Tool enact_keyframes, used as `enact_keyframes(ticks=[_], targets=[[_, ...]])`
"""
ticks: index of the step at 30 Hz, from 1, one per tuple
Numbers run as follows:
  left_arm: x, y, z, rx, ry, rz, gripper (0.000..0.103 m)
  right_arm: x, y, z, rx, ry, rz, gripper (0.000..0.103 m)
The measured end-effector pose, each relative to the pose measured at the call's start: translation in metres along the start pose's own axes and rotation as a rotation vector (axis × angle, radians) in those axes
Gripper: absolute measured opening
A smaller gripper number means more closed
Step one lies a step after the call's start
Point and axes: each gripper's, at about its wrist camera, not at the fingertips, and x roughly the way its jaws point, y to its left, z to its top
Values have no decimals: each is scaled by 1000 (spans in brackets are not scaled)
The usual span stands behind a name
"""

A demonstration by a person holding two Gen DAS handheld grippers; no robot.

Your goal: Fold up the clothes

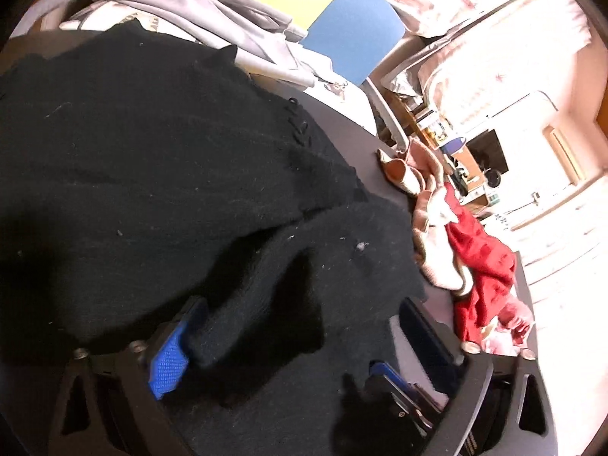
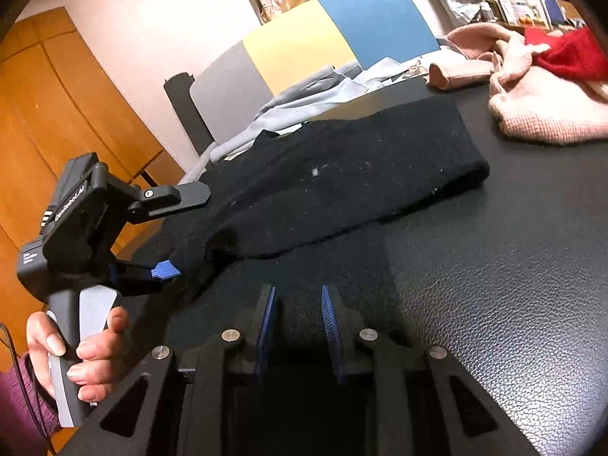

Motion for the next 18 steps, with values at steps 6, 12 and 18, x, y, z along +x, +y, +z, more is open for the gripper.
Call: enact_keyframes(ticks=[6, 12, 18], targets=[[4, 5, 4, 6, 37, 50, 25, 0, -2, 0, 5, -8, 12, 24], [-22, -16, 25, 72, 29, 20, 9, 0, -3, 1, 17, 7, 14, 24], [-83, -53, 89, 181, -66, -23, 6, 1, -7, 6, 54, 43, 22, 24]])
